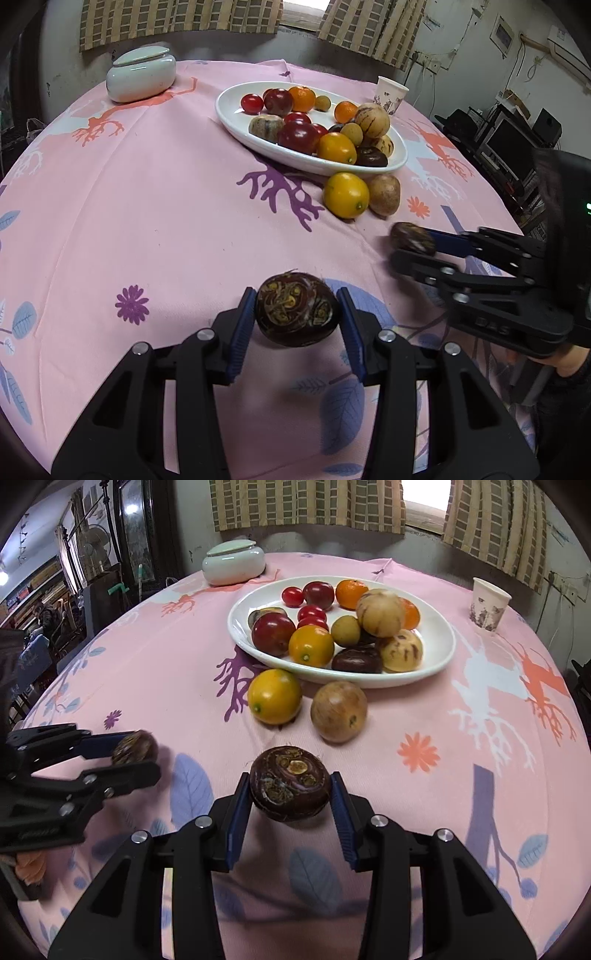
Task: Organize fruits
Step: 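Carry both dark purple fruits onto the white plate and open both tools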
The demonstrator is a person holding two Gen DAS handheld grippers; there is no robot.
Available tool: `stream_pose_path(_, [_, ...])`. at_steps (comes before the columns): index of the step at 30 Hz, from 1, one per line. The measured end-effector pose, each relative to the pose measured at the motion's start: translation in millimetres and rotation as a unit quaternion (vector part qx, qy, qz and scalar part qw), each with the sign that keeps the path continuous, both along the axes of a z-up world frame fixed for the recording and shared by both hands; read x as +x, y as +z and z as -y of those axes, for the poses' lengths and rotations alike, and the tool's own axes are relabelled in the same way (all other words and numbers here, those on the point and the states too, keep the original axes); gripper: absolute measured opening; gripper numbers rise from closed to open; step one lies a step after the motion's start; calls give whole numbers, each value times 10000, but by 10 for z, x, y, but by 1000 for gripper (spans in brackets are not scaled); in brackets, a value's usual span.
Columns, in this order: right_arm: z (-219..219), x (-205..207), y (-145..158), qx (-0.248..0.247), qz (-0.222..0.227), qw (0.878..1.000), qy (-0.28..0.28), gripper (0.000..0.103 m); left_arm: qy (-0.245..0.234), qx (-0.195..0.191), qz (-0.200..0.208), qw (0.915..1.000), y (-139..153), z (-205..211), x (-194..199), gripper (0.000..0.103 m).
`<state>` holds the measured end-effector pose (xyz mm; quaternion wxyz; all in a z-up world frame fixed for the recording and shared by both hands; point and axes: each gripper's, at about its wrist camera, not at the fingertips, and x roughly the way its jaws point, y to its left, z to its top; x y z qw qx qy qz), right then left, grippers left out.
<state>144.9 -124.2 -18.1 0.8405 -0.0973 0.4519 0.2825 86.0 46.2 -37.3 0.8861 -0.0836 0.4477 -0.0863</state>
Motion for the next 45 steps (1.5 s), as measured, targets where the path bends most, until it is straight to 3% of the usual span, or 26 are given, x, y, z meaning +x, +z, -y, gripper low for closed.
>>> stream_pose_path(9, [401, -257, 171, 181, 193, 9995, -170, 42, -43, 152, 50, 9999, 33, 75, -34, 45])
stream_pose_path(17, [540, -228, 403, 415, 474, 9979, -149, 42, -186, -13, 79, 9998, 307, 117, -46, 45])
stream_pose_path(23, [542, -39, 614, 423, 701, 9966, -103, 42, -142, 215, 332, 9991, 649, 70, 204, 45])
stream_pose_path(32, [262, 563, 762, 560, 903, 9943, -87, 42, -20, 132, 330, 9994, 775, 67, 997, 45])
stream_pose_path(37, [-80, 920, 627, 595, 743, 9955, 25, 42, 164, 143, 149, 9997, 632, 38, 1427, 45])
stream_pose_path(45, [-469, 1193, 363, 467, 558, 9973, 86, 43, 235, 204, 77, 9995, 510, -22, 1691, 45])
